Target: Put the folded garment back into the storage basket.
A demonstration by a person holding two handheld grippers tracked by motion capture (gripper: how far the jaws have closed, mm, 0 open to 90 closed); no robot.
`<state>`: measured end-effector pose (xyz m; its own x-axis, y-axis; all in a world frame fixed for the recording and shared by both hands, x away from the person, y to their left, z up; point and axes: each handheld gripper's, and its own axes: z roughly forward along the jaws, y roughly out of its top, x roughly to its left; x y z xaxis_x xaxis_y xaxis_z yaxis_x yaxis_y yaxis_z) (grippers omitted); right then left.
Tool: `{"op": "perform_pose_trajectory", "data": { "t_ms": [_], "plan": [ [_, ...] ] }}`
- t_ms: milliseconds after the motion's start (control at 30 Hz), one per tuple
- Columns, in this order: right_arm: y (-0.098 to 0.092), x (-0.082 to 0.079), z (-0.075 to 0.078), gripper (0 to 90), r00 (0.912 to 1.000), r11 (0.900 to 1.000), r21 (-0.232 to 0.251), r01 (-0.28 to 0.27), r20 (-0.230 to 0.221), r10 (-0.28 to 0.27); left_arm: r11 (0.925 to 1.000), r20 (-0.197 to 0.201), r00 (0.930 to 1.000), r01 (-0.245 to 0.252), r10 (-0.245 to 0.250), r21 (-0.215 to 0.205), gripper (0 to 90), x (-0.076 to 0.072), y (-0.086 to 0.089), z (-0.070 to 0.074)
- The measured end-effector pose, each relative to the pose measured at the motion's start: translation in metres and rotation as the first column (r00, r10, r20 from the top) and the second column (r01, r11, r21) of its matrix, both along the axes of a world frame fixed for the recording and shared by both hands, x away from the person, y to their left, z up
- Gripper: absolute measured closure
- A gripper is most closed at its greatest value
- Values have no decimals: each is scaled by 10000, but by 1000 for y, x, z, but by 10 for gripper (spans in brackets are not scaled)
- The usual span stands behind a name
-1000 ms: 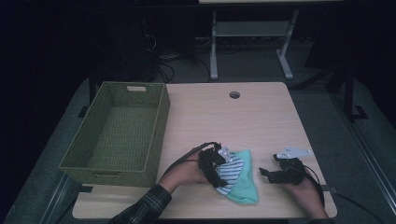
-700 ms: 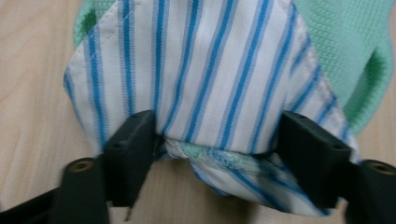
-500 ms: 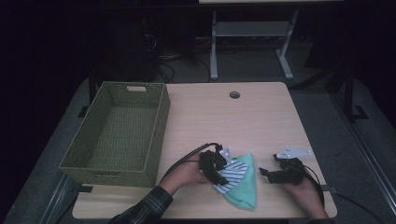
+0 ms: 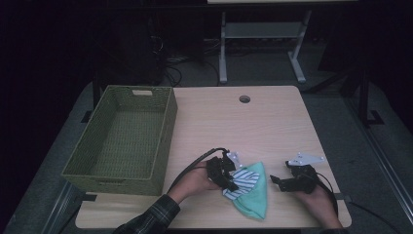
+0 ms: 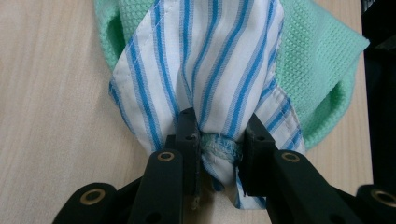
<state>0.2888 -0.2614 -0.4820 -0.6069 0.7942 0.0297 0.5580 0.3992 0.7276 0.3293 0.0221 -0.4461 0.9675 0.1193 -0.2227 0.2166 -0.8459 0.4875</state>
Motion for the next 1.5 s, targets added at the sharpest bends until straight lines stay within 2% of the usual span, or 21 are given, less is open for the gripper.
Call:
{"op": "perform_pose_trajectory", "data": {
  "t_ms": [100,267,433,867,1400,1500],
  "plan": [
    [0,0,0,160,10000,10000,-2,-6,1,6,9999,58,9999,-148,149,-53,728,0,1,3],
    [0,0,0,160,10000,10000,-1,-4,2,4,9981,18,9991,-429,431,-433,728,2,8,14],
    [0,0,0,160,10000,10000,3,-1,0,1,9949,-64,9975,-711,708,-716,728,5,15,25],
    [0,0,0,147,10000,10000,-2,23,-34,-23,9848,58,9930,-1163,1180,-1294,727,11,32,51],
    [1,0,0,141,9999,9999,12,105,-99,-105,9752,338,9859,-1566,1638,-1564,726,23,56,90],
    [1,0,0,140,9999,9999,12,119,-114,-119,9715,333,9837,-1692,1770,-1660,726,25,61,98]
  ]
}}
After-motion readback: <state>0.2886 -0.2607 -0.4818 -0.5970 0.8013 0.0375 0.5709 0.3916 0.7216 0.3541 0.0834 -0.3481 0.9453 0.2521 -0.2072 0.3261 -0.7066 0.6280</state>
